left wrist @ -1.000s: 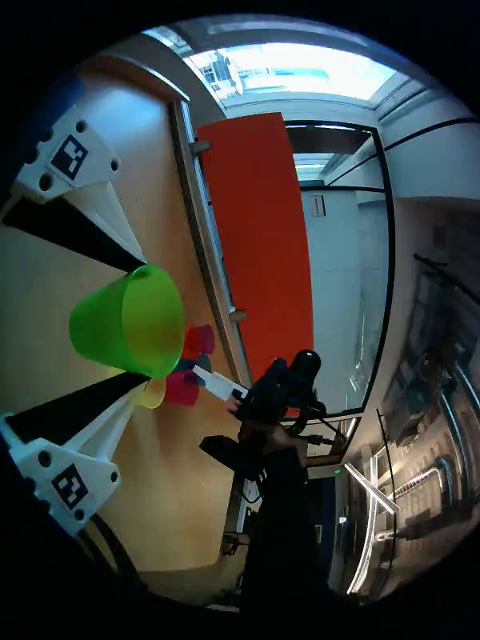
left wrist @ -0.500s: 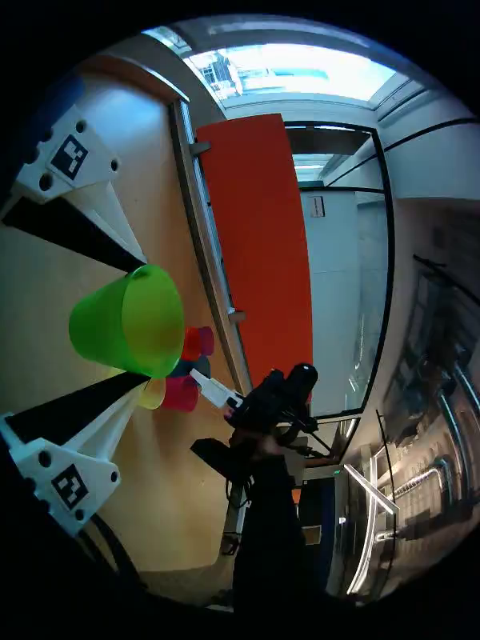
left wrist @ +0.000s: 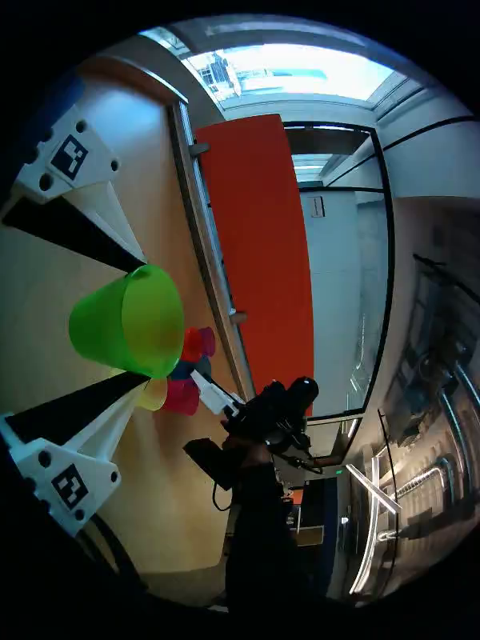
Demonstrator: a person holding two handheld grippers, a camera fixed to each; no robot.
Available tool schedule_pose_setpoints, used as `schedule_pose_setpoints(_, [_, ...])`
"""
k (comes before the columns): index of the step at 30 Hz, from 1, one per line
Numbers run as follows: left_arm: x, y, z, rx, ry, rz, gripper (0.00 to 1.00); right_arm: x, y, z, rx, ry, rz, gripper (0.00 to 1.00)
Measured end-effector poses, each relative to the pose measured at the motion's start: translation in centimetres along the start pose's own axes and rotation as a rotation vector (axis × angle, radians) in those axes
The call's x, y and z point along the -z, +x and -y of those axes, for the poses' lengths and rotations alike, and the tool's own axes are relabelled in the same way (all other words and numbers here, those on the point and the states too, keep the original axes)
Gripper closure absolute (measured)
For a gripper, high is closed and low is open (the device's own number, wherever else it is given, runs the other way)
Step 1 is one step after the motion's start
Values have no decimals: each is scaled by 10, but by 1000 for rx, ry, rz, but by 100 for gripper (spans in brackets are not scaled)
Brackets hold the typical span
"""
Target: Pour water
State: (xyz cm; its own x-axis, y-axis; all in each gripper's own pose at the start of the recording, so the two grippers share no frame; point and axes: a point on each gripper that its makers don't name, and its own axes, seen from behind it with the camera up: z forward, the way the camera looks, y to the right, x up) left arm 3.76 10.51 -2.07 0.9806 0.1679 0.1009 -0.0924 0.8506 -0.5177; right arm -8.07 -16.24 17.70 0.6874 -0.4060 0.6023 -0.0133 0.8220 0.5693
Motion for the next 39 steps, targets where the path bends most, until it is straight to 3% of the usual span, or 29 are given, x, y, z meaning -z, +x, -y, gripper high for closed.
schedule_pose_setpoints(11, [-1,1,0,1,4,-2,13,-2,4,1,-16,9,-79,8])
schedule_pose_setpoints(20, [0,3,1,-2,7,-6,13,7,19,-1,-30,8,-154,8])
schedule_pose_setpoints(39, [5,12,-1,-13,10,-26,12,58,67,13,41,-26,-423,9])
